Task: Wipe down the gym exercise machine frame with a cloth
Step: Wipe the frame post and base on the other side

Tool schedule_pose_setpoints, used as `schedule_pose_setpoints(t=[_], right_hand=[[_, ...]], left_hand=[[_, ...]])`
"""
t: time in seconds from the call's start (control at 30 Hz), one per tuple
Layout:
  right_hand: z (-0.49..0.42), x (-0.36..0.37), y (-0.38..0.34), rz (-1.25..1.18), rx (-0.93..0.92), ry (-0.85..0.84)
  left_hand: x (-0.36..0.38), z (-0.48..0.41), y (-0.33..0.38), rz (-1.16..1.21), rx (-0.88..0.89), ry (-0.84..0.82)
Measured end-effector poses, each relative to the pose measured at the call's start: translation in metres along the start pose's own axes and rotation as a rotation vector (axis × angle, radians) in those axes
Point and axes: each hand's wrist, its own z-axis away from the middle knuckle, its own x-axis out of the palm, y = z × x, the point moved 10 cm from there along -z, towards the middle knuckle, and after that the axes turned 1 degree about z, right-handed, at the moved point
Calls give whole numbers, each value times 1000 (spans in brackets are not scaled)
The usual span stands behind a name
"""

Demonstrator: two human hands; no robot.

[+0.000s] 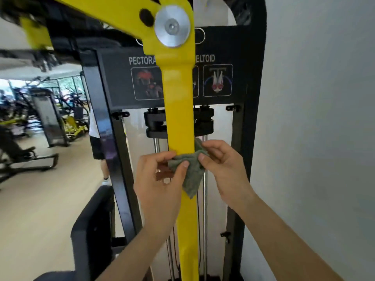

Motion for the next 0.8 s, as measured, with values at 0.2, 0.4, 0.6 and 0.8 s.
schedule_pose_setpoints(t=[0.2,0.4,0.6,0.8], right_hand=[[-34,8,-21,-48,-16,21],[-70,19,-59,-128,-110,10],[-100,26,-109,-155,-255,-13],[-101,26,-135,-125,-439,23]], left_hand=[[12,-27,48,-157,200,-7],[22,-62,91,-283,415,14],[31,-88,121,-459,617,32],[41,-88,142,-622,817,84]])
